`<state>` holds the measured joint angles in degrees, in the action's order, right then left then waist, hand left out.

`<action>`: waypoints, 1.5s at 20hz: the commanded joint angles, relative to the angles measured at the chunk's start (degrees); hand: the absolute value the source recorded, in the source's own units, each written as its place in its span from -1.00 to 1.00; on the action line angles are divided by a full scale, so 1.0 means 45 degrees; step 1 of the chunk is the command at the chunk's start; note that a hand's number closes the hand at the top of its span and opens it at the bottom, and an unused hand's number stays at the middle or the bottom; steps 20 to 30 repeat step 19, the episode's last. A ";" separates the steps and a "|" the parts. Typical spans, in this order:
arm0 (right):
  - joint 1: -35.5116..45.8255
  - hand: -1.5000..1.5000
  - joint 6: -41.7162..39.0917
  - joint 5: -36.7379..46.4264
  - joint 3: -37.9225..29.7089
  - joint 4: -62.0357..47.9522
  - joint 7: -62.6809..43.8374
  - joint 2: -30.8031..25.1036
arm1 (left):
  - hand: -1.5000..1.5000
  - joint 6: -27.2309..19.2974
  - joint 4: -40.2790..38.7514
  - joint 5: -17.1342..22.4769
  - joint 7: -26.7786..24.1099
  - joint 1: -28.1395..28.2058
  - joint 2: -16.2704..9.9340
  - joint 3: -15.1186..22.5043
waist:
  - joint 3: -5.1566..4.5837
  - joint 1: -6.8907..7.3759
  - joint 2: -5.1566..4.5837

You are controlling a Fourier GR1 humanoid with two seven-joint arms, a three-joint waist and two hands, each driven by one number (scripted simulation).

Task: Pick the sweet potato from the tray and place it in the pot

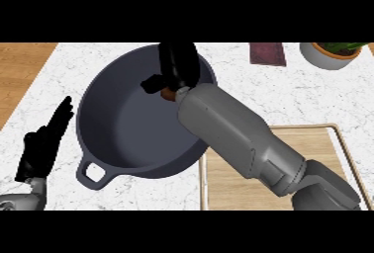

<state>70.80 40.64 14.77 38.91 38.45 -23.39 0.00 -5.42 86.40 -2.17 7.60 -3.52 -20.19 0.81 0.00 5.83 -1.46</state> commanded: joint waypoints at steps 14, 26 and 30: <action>-0.3721 -1.00 0.0392 -0.4140 -0.1412 0.4315 0.4102 -0.0001 | 0.00 -0.0156 0.0479 -0.0124 -0.0101 0.1182 0.0221 -0.0646 | 0.0007 -0.1277 0.0348; -0.5892 -1.00 0.0196 -0.3418 -0.1463 0.7074 0.3942 -0.0999 | 0.00 0.0074 0.0659 -0.0086 0.0025 0.1469 -0.0040 -0.1213 | 0.0003 -0.1363 0.0373; -0.5892 -1.00 0.0196 -0.3418 -0.1463 0.7074 0.3942 -0.0999 | 0.00 0.0074 0.0659 -0.0086 0.0025 0.1469 -0.0040 -0.1213 | 0.0003 -0.1363 0.0373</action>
